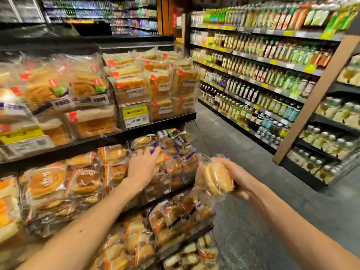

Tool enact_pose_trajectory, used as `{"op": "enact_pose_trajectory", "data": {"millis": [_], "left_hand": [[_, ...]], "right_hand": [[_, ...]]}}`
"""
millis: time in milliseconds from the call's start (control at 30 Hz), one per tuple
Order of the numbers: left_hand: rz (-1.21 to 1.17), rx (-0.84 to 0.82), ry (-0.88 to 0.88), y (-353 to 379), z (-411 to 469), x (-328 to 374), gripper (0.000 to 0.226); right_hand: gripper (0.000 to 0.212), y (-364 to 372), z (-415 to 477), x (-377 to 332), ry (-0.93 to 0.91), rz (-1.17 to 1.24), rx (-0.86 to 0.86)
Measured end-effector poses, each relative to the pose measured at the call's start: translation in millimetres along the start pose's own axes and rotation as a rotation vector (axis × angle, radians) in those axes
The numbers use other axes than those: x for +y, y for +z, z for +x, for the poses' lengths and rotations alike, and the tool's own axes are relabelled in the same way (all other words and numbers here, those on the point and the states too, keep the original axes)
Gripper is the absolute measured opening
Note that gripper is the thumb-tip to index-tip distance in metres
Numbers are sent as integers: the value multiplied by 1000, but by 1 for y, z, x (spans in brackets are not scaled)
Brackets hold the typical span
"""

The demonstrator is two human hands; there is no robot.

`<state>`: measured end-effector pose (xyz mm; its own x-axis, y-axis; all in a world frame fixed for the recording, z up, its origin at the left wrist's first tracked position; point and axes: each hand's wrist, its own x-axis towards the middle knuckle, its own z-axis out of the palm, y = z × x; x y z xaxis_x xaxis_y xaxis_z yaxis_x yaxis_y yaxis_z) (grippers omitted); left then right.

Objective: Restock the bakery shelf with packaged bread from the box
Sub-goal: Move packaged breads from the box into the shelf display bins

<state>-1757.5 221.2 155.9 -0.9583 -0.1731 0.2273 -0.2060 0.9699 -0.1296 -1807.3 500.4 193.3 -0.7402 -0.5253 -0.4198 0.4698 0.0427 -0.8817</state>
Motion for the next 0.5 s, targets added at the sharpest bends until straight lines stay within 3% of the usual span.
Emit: {"op": "enact_pose_trajectory", "data": {"millis": [100, 400, 500], "left_hand": [[23, -23, 48, 10, 16, 19, 69], [-55, -100, 66, 37, 88, 108, 69], [-81, -137, 35, 50, 104, 124, 68]], "right_hand": [[60, -20, 23, -11, 11, -34, -74], [44, -96, 89, -54, 119, 2, -182], [58, -116, 107, -63, 162, -2, -246]]}}
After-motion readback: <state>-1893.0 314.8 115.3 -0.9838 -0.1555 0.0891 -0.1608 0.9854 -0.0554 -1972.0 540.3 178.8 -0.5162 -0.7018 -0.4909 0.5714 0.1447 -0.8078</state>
